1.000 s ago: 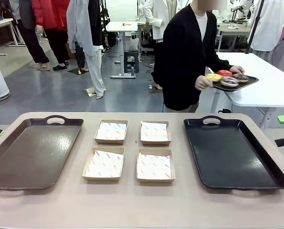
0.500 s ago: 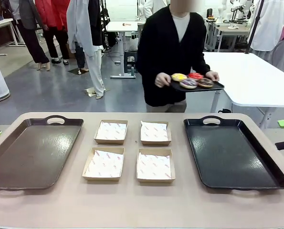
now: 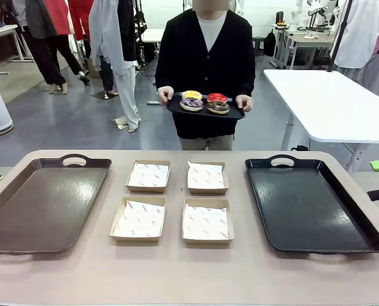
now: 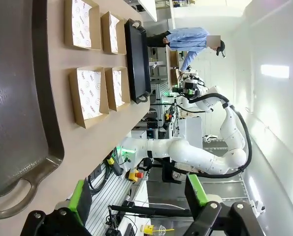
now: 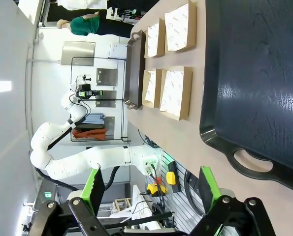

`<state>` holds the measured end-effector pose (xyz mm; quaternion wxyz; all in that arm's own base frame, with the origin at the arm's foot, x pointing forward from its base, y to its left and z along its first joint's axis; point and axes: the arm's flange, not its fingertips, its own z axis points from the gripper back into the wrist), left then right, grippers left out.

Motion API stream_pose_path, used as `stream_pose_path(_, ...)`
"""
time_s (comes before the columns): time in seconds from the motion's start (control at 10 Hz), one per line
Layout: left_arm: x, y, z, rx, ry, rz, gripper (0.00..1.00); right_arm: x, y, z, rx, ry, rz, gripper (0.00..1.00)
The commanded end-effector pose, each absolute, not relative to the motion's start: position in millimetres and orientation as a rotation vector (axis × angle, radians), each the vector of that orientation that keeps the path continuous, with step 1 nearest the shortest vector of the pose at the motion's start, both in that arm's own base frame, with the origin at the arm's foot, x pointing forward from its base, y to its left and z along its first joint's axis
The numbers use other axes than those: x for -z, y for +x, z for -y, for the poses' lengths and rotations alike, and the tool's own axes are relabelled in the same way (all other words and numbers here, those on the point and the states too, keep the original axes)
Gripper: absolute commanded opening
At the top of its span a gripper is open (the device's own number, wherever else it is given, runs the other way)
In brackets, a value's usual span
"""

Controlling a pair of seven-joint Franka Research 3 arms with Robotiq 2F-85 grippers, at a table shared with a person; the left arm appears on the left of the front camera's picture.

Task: Individually package the donuts and arrange them on the tray.
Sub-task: Pick up one Paper togo box.

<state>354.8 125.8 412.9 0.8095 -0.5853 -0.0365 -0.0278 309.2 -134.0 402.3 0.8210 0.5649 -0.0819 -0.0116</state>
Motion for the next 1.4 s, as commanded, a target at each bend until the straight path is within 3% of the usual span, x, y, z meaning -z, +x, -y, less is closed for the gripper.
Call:
stream_pose_path(0.0, -414.3, 354.0, -126.6, 0.061, -1.265, 0.083, 1.0, -403.4, 310.3, 134.1, 0.03, 1.218, 0.174, 1.0)
stream_pose_path(1.3, -414.3, 354.0, -126.6, 0.061, -1.265, 0.083, 1.0, -403.4, 310.3, 134.1, 0.03, 1.218, 0.174, 1.0)
